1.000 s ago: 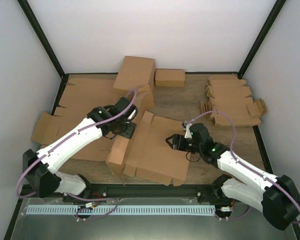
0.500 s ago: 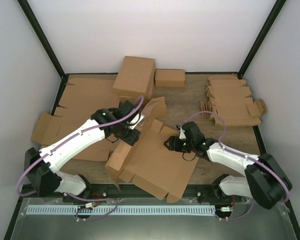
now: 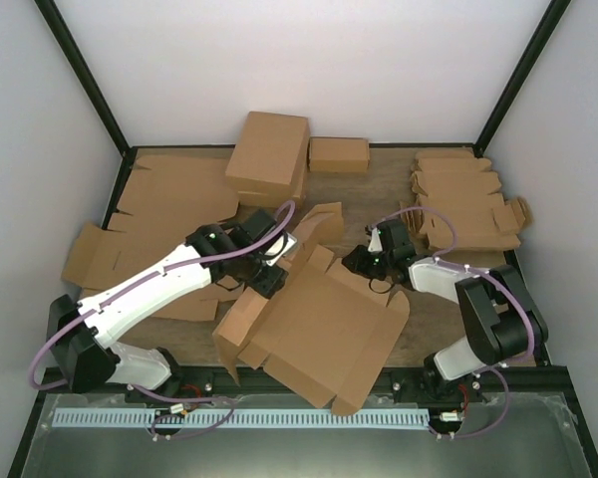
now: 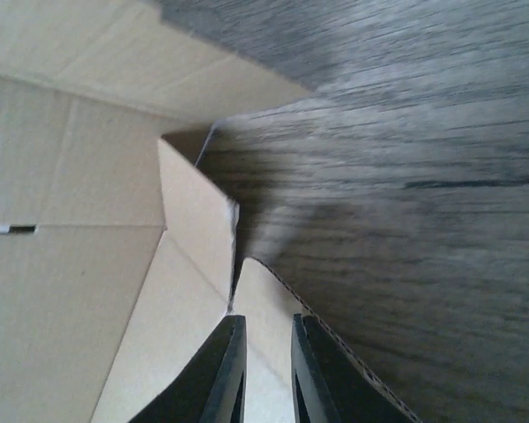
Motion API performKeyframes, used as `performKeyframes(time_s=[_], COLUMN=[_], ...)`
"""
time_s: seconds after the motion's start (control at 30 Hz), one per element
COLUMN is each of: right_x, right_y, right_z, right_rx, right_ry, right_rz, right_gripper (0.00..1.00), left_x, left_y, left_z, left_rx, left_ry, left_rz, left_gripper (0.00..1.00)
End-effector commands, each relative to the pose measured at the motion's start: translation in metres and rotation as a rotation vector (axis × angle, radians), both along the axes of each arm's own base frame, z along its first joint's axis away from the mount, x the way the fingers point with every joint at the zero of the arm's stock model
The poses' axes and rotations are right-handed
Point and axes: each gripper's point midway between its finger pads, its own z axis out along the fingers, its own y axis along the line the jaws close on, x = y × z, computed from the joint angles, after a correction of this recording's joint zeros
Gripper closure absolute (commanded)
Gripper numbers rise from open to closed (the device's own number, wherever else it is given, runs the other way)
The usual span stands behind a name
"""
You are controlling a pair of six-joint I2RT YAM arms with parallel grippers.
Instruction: Fold the paper box
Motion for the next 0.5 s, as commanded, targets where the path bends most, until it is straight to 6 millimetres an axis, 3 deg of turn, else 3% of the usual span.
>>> performKeyframes(time_s=[0.0, 0.1, 0.23, 0.47], right_x=[0.013, 0.016, 0.016, 0.017], right_y=[-0.001, -0.001, 0.010, 0.020], right_z=[-0.001, -0.007, 0.002, 0.002], right_rx=[0.030, 0.036, 0.100, 0.182], right_ry=[-0.029, -0.027, -0.077, -0.122], right_rz=[0.023, 0.028, 0.087, 0.121], right_gripper=[0.83, 0.80, 0.60, 0.52], left_x=[-0.010, -0.011, -0.013, -0.020], left_y=[0.001, 0.001, 0.002, 0.002], left_z=[0.001, 0.003, 0.002, -0.009], left_rx=[-0.003, -0.011, -0.027, -0.026], left_ry=[0.009, 0.002, -0.002, 0.027], left_rz=[-0.009, -0.007, -0.003, 0.000], left_gripper=[0.43, 0.43, 0.43, 0.43])
